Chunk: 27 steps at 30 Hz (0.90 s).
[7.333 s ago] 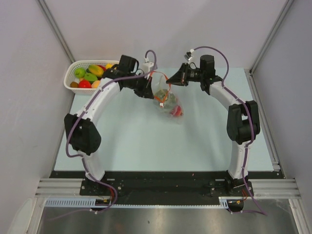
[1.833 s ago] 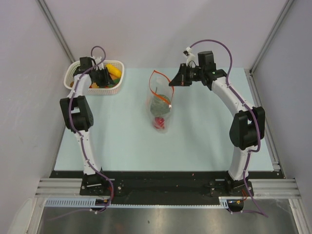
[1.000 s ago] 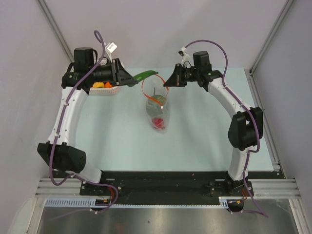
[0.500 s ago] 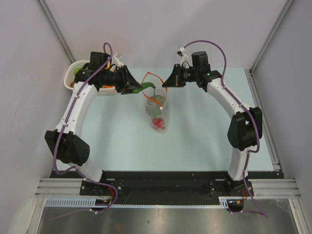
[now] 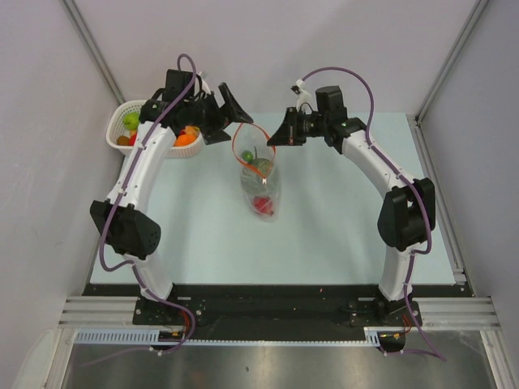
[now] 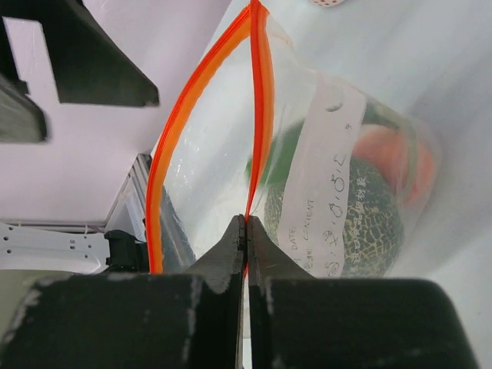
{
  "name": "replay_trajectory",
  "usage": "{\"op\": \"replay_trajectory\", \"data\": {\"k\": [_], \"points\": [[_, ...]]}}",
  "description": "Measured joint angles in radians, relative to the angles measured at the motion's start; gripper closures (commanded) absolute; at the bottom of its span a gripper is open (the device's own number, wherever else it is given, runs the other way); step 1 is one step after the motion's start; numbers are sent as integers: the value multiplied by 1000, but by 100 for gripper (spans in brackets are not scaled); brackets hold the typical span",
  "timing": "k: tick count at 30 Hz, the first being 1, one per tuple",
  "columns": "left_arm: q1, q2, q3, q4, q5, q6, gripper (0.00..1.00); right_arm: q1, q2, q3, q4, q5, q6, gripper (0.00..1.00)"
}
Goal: Place the food in the zip-top bag and seal the zipper
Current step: Place the fake vegetable in the zipper food storage bag, then pick up the fake vegetable from the bin.
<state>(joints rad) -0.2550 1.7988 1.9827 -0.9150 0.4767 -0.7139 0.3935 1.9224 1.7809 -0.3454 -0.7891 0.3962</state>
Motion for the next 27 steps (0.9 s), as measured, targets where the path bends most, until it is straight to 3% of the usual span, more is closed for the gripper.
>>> {"op": "replay_trajectory", "data": {"k": [7,17,20,24,27], "points": [[59,-40,4,167,0,5,0,-10,0,0,0,-2,-6,100],[417,-13,-37,402,-113,274,2,-37,0,0,0,-13,-6,100],[449,56,-26,423,-184,364,8,-40,0,0,0,-13,-6,100],[454,216,33,428,-245,454,31,-42,0,0,0,-13,-6,100],[455,329,77,433,-253,496,34,-44,0,0,0,-13,-6,100]]}}
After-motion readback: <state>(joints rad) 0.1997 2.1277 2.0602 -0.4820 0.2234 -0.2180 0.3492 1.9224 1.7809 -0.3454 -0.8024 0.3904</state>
